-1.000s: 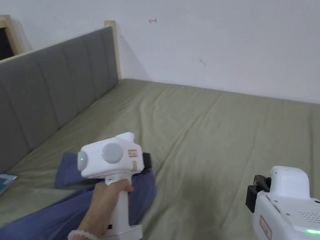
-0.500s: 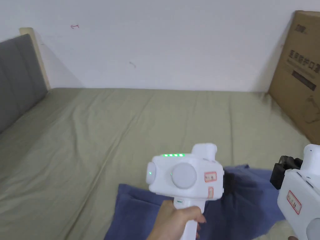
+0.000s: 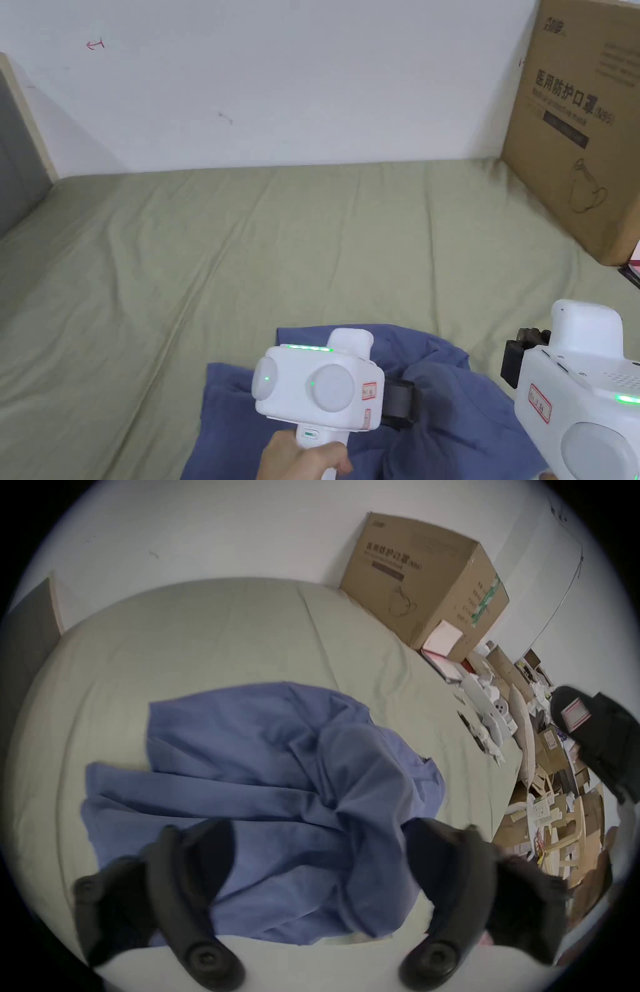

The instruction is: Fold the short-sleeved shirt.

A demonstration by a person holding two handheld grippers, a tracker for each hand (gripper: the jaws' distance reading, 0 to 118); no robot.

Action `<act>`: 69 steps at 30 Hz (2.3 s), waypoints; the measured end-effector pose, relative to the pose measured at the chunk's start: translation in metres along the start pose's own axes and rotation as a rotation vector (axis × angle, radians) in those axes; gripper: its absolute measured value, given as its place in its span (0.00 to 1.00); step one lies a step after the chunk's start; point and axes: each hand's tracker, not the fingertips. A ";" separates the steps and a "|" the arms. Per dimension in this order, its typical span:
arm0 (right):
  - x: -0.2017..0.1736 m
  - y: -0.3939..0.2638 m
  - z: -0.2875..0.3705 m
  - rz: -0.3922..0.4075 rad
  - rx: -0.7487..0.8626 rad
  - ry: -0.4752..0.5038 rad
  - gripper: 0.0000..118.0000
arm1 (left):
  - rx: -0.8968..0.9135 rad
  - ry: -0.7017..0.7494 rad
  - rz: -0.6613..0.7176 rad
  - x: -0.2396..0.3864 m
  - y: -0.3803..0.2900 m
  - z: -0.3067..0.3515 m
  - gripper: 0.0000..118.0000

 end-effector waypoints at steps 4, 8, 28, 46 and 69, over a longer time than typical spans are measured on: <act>-0.014 -0.007 -0.006 0.029 -0.023 0.031 0.00 | 0.002 0.112 0.042 -0.025 -0.010 0.013 0.00; -0.028 -0.018 -0.016 0.067 -0.065 0.066 0.00 | -0.054 0.136 0.095 -0.059 -0.024 0.005 0.00; -0.058 -0.045 -0.087 0.145 -0.226 0.115 0.00 | -0.087 0.471 0.185 -0.215 0.017 -0.063 0.41; -0.086 0.042 -0.259 0.271 -0.468 0.335 0.81 | -0.005 0.412 0.204 -0.197 0.036 0.006 0.02; -0.068 0.071 -0.273 0.189 -0.528 0.277 0.03 | 0.035 0.484 0.156 -0.181 0.041 0.064 0.02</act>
